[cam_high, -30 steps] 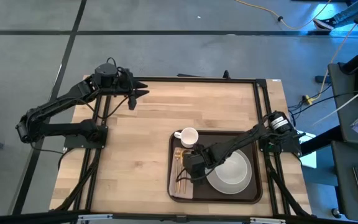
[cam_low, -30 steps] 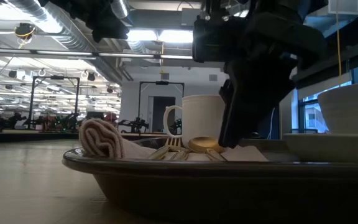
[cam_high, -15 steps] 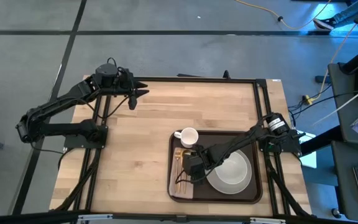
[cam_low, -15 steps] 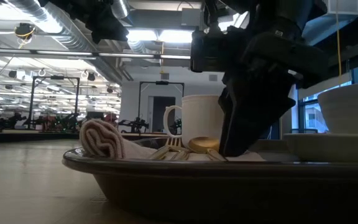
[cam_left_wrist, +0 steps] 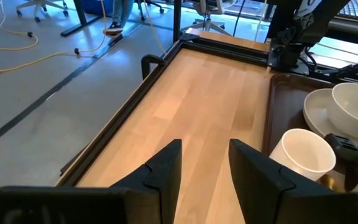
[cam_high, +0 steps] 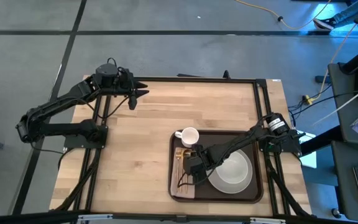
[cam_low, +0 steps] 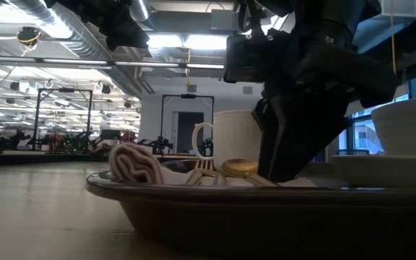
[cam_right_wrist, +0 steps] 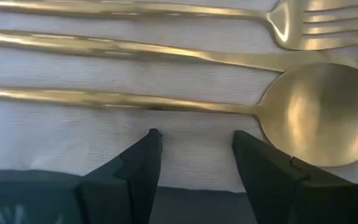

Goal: Set up tray
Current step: Adjust the brown napkin

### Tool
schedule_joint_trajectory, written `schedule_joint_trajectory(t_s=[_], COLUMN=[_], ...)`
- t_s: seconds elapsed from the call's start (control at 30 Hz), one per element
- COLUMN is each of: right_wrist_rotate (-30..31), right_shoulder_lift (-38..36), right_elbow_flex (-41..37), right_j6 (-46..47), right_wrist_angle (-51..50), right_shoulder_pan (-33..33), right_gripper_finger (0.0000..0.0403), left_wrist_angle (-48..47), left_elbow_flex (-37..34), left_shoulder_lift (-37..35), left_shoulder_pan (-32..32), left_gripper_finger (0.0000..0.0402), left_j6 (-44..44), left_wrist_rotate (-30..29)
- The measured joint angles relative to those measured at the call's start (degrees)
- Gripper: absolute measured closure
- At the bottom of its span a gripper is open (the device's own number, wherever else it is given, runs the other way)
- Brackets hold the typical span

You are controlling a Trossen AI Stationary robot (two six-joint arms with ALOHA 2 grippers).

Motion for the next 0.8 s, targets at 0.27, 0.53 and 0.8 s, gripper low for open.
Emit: schedule_joint_trajectory(t_s=[0.27, 0.53, 0.8], right_wrist_rotate=[-0.3, -0.4, -0.4], right_shoulder_lift=[0.1, 0.3, 0.3], right_elbow_flex=[0.8, 3.3, 3.4], right_j6=[-1.7, -5.9, -4.6], right_wrist_angle=[-3.1, -8.8, -9.6], right_shoulder_pan=[0.0, 0.0, 0.0], right_gripper_finger=[0.0199, 0.0199, 0.0199], left_wrist_angle=[-0.1, -0.1, -0.8], left_elbow_flex=[0.0, 0.0, 0.0], left_shoulder_lift=[0.0, 0.0, 0.0], left_shoulder_pan=[0.0, 0.0, 0.0], left_gripper_finger=[0.0274, 0.0274, 0.0274], left_j6=[-0.1, -0.1, 0.0], left_wrist_rotate=[0.0, 0.0, 0.0])
